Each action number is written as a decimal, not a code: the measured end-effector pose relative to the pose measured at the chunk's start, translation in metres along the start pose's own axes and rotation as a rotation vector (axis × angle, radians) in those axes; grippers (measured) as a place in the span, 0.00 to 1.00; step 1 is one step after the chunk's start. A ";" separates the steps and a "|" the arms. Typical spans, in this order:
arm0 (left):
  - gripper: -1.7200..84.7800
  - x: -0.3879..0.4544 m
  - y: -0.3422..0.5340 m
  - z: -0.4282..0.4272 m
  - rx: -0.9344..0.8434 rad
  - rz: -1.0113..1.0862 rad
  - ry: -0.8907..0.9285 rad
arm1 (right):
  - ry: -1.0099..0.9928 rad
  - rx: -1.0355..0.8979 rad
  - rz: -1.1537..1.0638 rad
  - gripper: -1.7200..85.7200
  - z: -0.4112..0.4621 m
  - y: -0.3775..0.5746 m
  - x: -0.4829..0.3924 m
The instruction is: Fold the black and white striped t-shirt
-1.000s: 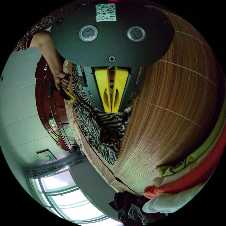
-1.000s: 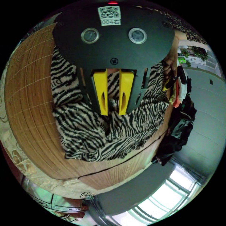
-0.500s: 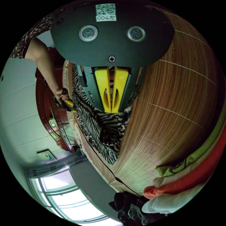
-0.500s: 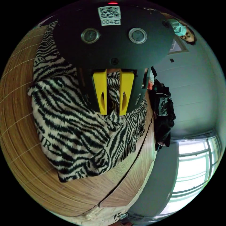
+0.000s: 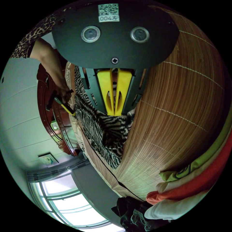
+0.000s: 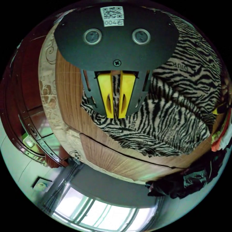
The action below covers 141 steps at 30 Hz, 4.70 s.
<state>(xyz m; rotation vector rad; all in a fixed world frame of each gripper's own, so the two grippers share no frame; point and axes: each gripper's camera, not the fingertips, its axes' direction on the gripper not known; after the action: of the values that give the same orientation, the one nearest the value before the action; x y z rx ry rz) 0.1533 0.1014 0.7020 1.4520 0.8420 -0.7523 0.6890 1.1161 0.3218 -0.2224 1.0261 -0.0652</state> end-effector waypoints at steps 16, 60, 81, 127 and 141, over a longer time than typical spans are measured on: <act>0.02 0.006 -0.019 -0.023 0.002 -0.003 0.004 | -0.578 -0.149 0.595 0.09 0.037 -0.017 0.073; 0.08 0.295 -0.082 -0.028 -0.016 0.786 -0.741 | -0.187 -0.103 0.236 0.08 -0.040 -0.003 -0.079; 0.12 0.334 -0.139 -0.113 0.032 0.715 -0.647 | -0.192 -0.103 0.239 0.07 -0.032 0.014 -0.082; 0.03 0.413 0.167 -0.233 -0.331 0.727 -0.763 | -0.255 -0.318 0.342 0.01 -0.142 0.356 -0.068; 0.03 0.414 0.206 -0.272 -0.196 0.721 -0.762 | -0.407 -0.364 0.481 0.01 -0.064 0.411 -0.047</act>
<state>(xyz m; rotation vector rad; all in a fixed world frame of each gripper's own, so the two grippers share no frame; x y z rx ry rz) 0.5364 0.3988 0.4726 1.0435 -0.1949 -0.5651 0.5893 1.5144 0.2410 -0.2994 0.6553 0.5860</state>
